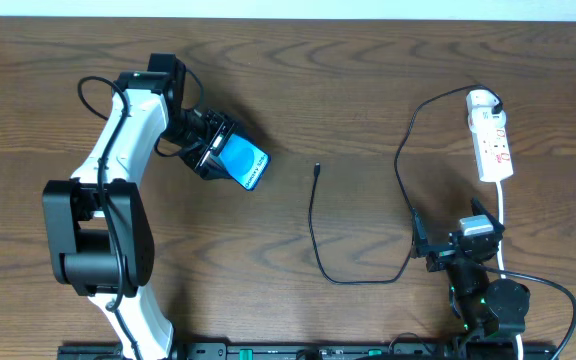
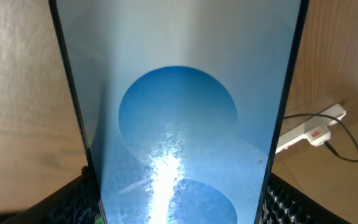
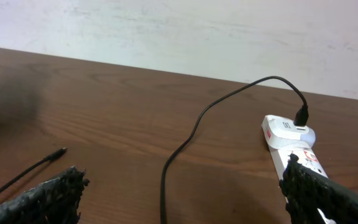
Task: Plug charger to phone and switch on socket
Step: 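Rotate the phone so its bottom port faces right, hold it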
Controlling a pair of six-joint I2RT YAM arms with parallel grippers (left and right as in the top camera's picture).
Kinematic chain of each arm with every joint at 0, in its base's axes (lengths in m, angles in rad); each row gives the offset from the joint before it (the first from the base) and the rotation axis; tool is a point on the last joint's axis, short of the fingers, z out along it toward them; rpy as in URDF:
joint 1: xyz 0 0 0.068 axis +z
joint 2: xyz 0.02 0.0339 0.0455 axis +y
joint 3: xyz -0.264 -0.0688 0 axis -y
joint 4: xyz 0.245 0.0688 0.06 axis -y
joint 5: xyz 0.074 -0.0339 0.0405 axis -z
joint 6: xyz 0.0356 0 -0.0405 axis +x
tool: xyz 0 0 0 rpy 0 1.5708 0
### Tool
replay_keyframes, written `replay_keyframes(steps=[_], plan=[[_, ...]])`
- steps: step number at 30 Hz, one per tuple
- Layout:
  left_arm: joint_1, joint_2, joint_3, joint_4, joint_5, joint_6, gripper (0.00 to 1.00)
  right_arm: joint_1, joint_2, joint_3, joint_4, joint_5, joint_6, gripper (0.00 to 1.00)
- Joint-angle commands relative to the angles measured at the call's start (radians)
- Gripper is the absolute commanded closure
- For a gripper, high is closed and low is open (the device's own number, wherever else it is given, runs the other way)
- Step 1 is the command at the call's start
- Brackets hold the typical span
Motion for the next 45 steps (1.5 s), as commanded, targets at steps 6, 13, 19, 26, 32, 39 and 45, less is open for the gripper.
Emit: replay_keyframes(steps=[6, 13, 19, 26, 32, 39, 45], plan=[[0.002, -0.019, 0.007, -0.041, 0.123, -0.054, 0.28, 0.006, -0.005, -0.001, -0.004, 0.004, 0.009, 0.01], [0.002, -0.019, 0.007, -0.042, 0.122, -0.054, 0.29, 0.006, -0.005, -0.001, -0.005, 0.004, 0.009, 0.01], [0.002, -0.019, 0.007, -0.042, 0.122, -0.054, 0.33, 0.006, -0.005, -0.001, -0.004, 0.005, 0.009, 0.01], [0.002, -0.019, 0.007, -0.042, 0.125, -0.054, 0.36, 0.006, -0.005, -0.001, -0.004, 0.004, 0.009, 0.01], [0.002, -0.019, 0.007, -0.042, 0.209, -0.058, 0.36, 0.006, -0.005, -0.001, -0.005, 0.004, 0.009, 0.01], [0.002, -0.019, 0.007, -0.042, 0.290, -0.117, 0.36, 0.006, -0.005, -0.001, -0.005, 0.004, 0.009, 0.01], [0.002, -0.019, 0.007, -0.042, 0.389, -0.174, 0.36, 0.006, -0.005, -0.001, -0.005, 0.004, 0.009, 0.01]])
